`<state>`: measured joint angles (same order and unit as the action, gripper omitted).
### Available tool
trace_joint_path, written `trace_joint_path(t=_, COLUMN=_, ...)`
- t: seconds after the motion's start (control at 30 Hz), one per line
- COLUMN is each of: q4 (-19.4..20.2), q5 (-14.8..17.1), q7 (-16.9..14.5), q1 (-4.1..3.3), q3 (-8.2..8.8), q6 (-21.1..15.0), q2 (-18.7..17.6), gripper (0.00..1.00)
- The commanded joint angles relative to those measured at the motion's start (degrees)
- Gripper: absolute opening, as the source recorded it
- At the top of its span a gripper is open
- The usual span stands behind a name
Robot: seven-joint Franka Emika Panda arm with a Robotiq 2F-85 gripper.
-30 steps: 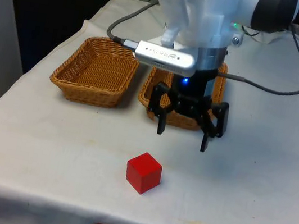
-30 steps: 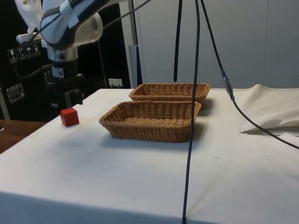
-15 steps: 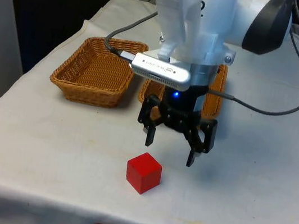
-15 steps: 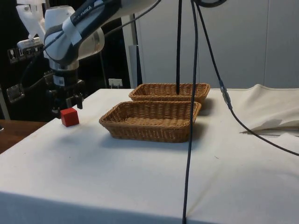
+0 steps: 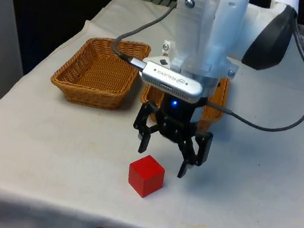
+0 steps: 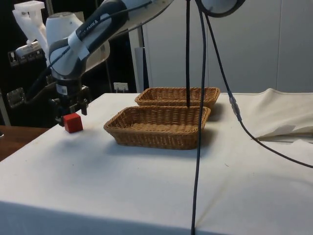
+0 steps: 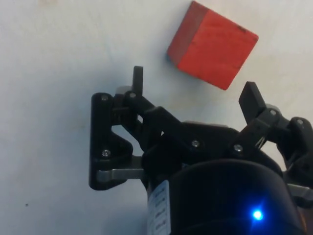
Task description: Pick up the red cube and place it into the right basket.
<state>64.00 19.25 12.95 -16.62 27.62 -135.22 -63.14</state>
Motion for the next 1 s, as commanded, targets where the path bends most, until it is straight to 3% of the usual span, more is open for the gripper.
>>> trace_joint_path(t=0.0, q4=-0.5, q5=-0.4, q7=1.0, q1=-0.23, q3=0.63, q6=-0.3, q2=-0.7, gripper=1.0)
trace_joint_path(t=0.2, q4=-1.0, q5=-1.7, q7=3.6, q1=-0.4, q3=1.09, q6=-1.3, q2=-1.9, gripper=1.0)
trace_joint_path(t=0.23, q4=-0.7, q5=-1.5, q7=3.0, q1=-0.11, q3=0.57, q6=-1.2, q2=-1.5, gripper=1.0)
trace_joint_path(t=0.3, q4=-1.4, q5=-2.1, q7=4.9, q1=-0.46, q3=1.38, q6=-1.8, q2=-2.7, gripper=1.0)
trace_joint_path(t=0.5, q4=-2.2, q5=-2.1, q7=7.2, q1=-0.4, q3=1.66, q6=-3.5, q2=-4.2, gripper=1.0)
trace_joint_path(t=0.53, q4=-1.5, q5=-2.0, q7=6.1, q1=-0.4, q3=1.32, q6=-3.0, q2=-3.4, gripper=1.0)
trace_joint_path(t=0.57, q4=-2.5, q5=-2.1, q7=7.5, q1=-0.34, q3=1.72, q6=-3.7, q2=-4.4, gripper=1.0)
trace_joint_path(t=0.77, q4=-4.5, q5=-1.9, q7=8.7, q1=0.11, q3=1.89, q6=-4.3, q2=-5.7, gripper=1.0)
trace_joint_path(t=0.97, q4=-4.8, q5=-2.0, q7=8.8, q1=0.0, q3=2.12, q6=-4.4, q2=-5.8, gripper=1.0)
